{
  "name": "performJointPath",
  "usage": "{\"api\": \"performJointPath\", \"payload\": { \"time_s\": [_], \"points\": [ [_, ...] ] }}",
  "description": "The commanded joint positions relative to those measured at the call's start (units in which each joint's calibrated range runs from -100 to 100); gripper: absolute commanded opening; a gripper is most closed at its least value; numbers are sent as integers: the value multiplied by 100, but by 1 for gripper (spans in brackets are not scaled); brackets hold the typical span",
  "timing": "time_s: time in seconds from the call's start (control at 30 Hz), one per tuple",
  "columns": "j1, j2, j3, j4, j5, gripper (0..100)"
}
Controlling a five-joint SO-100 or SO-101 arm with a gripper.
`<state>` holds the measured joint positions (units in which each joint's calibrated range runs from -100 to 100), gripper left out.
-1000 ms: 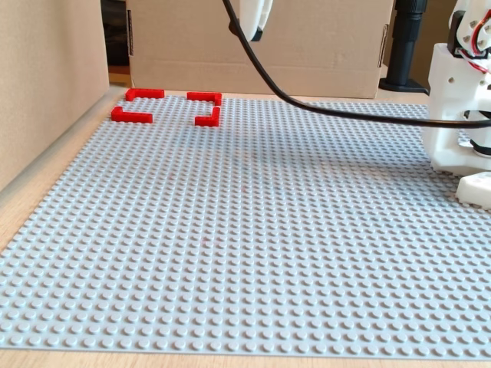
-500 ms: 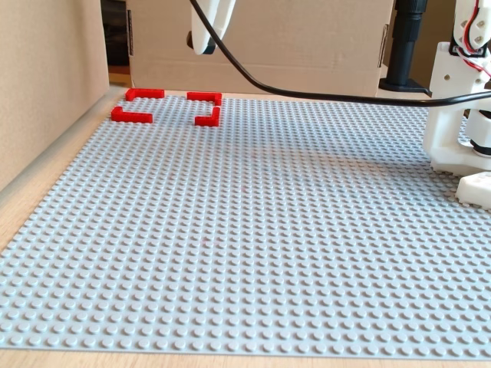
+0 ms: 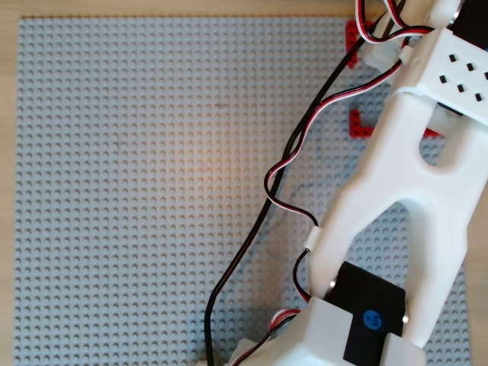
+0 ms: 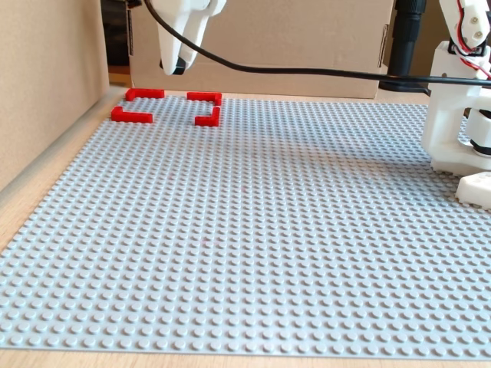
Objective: Grab the Lego and store it in red box
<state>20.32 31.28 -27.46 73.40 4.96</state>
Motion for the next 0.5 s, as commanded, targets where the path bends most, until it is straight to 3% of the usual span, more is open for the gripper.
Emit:
{"api": "performJointPath", "payload": {
  "time_s": [0.0, 0.27, 0.47],
  "points": [
    [130, 110, -409, -68, -6, 5],
    [123, 271, -418, -103, -11, 14],
    [130, 203, -899, 247, -11, 15]
  ]
}}
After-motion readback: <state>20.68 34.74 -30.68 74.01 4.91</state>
